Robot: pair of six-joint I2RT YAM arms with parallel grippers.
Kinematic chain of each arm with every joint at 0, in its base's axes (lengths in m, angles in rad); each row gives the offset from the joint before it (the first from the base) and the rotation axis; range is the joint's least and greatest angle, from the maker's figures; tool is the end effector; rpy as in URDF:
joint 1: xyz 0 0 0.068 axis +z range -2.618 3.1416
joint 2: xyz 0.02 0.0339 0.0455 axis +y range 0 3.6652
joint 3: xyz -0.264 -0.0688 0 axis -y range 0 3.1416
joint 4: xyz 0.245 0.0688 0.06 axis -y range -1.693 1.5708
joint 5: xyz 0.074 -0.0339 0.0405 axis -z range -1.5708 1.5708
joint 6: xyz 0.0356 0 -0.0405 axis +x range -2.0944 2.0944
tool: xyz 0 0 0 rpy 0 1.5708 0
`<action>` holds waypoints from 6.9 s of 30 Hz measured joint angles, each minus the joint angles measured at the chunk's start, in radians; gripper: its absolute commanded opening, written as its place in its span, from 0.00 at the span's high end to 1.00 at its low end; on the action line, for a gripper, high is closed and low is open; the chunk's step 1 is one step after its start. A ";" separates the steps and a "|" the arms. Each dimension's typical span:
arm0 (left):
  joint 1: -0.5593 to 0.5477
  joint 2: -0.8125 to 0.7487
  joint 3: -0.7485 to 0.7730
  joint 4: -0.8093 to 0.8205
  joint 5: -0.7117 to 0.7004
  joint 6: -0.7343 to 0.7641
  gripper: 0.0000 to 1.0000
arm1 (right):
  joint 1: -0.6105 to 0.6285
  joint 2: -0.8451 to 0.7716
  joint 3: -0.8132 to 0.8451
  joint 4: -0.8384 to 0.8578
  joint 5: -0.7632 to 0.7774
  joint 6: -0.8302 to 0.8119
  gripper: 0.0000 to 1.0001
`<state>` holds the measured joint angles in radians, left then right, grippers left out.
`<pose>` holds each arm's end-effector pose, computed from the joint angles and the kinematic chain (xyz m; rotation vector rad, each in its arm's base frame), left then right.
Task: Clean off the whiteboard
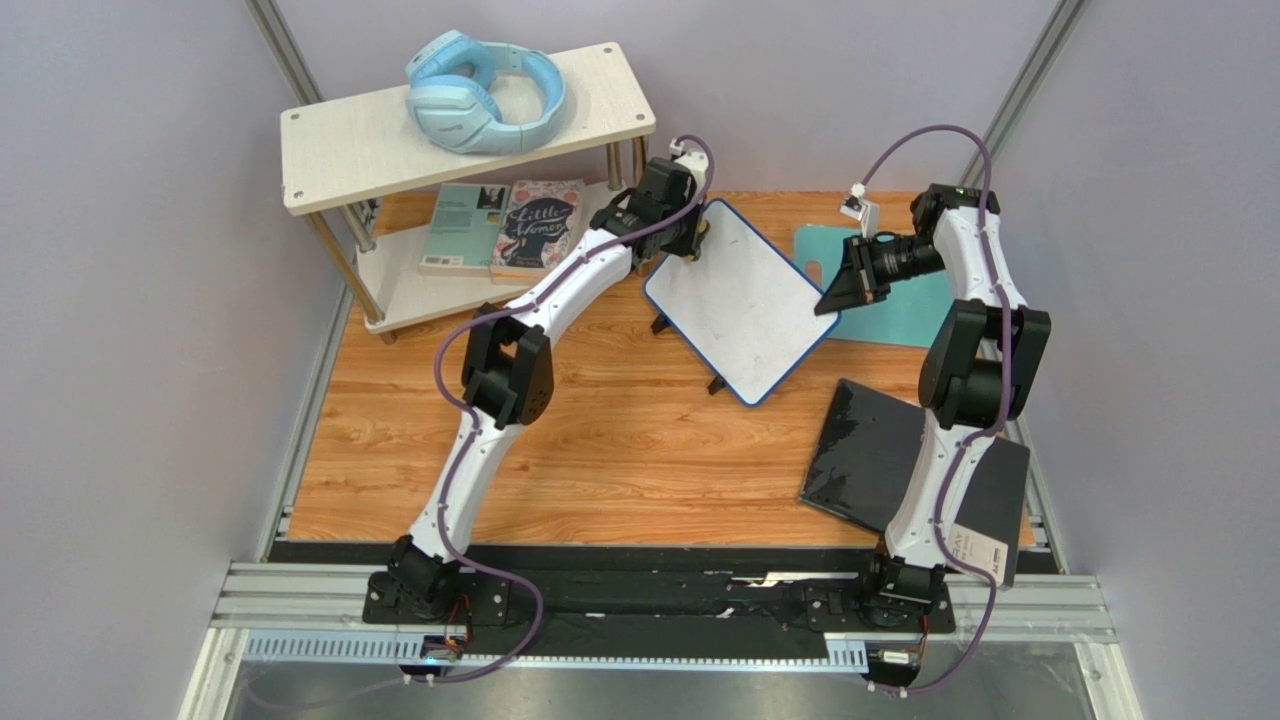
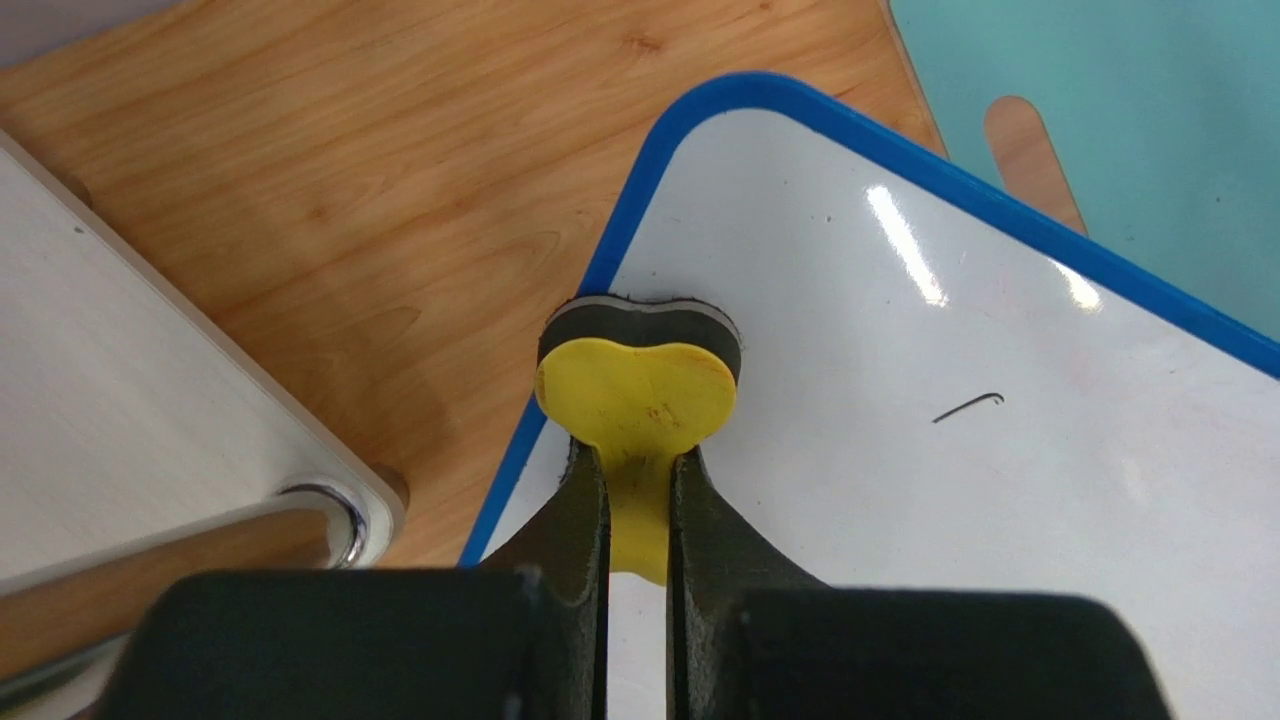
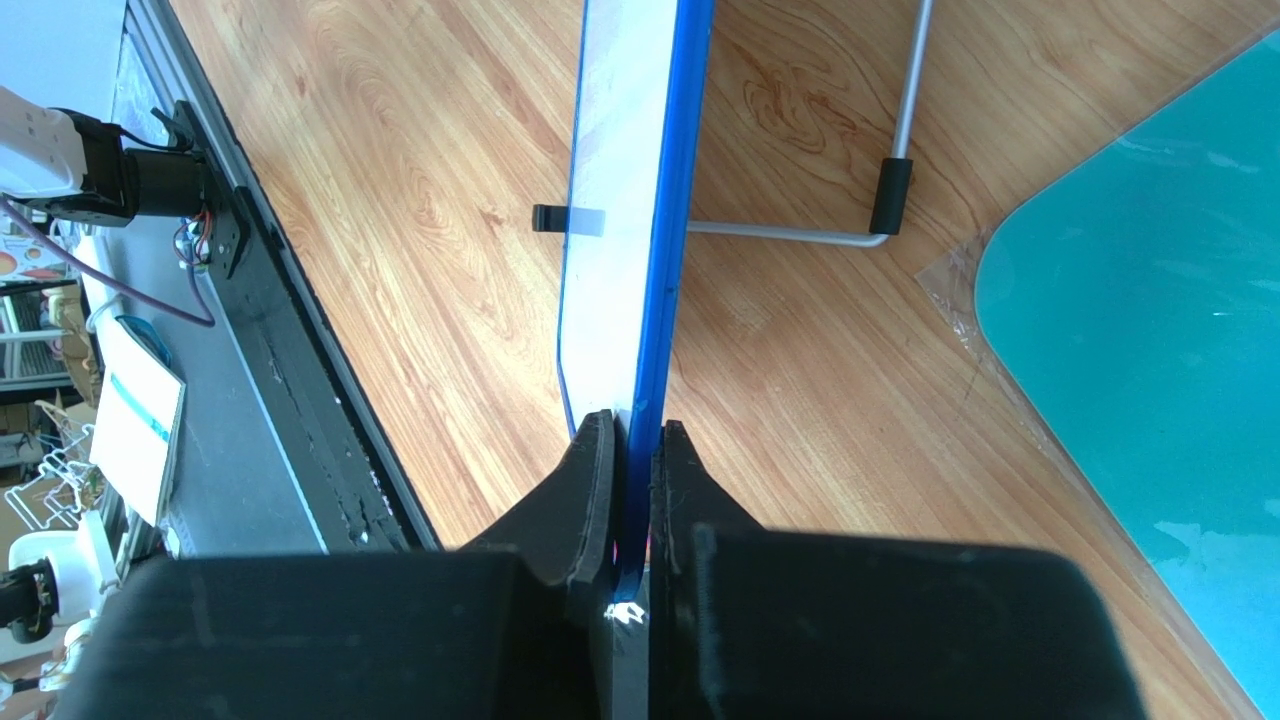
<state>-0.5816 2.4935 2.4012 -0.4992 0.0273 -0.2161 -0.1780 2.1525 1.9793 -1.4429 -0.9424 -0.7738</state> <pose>0.4765 -0.3145 0.2489 0.4161 2.1634 -0.4837 0.4110 -0.0447 0.2561 -0.7072 2.4018 1.1598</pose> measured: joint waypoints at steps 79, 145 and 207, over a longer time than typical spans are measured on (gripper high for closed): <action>-0.003 -0.009 -0.085 0.206 -0.190 -0.191 1.00 | -0.013 -0.004 -0.024 -0.001 -0.003 -0.001 1.00; -0.155 -0.198 -0.451 -0.092 0.212 0.006 1.00 | -0.019 -0.006 -0.036 -0.003 -0.011 -0.001 1.00; -0.149 -0.313 -0.702 0.172 -0.305 -0.132 1.00 | -0.006 -0.021 -0.032 0.026 -0.006 -0.010 1.00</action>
<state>-0.7303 2.1803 1.6989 -0.3271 -0.2775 -0.3477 -0.1844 2.1315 1.9476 -1.4170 -0.9489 -0.7834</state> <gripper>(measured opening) 0.095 0.050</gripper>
